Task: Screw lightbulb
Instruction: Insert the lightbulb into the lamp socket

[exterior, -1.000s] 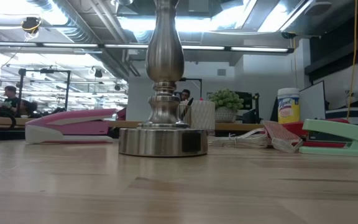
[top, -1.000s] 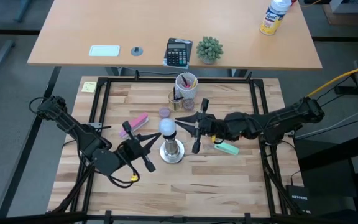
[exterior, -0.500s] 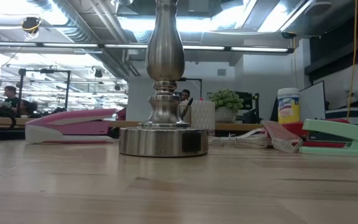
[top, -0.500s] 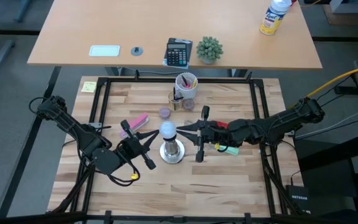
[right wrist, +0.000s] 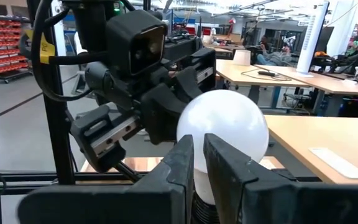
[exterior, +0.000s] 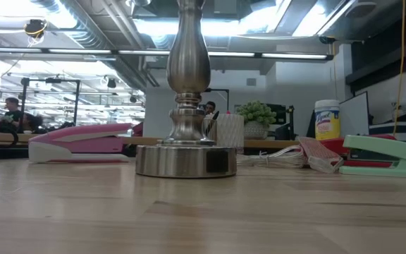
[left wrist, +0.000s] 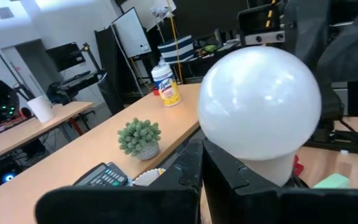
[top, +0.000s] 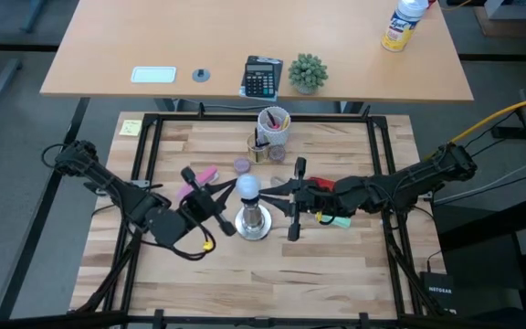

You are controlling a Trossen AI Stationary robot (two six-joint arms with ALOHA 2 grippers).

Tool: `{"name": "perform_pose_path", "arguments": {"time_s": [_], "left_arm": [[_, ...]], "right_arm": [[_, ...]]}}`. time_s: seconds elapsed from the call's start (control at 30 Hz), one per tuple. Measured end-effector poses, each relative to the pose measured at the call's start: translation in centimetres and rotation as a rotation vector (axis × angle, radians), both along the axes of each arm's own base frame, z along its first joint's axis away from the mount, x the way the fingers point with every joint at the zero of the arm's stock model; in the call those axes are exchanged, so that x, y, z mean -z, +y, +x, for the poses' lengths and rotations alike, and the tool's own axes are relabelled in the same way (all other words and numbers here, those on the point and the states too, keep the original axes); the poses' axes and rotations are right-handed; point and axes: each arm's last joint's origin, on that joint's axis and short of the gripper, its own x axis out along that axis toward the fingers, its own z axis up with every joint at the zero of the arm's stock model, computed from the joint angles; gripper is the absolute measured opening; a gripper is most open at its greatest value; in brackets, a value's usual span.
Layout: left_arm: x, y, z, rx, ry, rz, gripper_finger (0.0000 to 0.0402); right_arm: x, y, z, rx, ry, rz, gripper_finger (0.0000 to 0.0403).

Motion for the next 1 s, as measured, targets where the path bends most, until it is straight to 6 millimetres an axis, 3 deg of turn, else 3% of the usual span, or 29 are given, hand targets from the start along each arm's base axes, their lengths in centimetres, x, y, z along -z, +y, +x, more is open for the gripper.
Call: {"name": "perform_pose_path", "arguments": {"time_s": [0.37, 1.0], "left_arm": [[0.0, 0.3, 0.2, -0.009, 0.012, 0.013, 0.0001], [-0.8, -1.0, -1.5, 0.021, -0.011, 0.003, 0.0001]], "right_arm": [[0.0, 0.0, 0.0, 0.005, 0.001, -0.001, 0.0048], [-0.2, 0.4, -0.5, 0.072, -0.009, -0.006, 0.0048]]}}
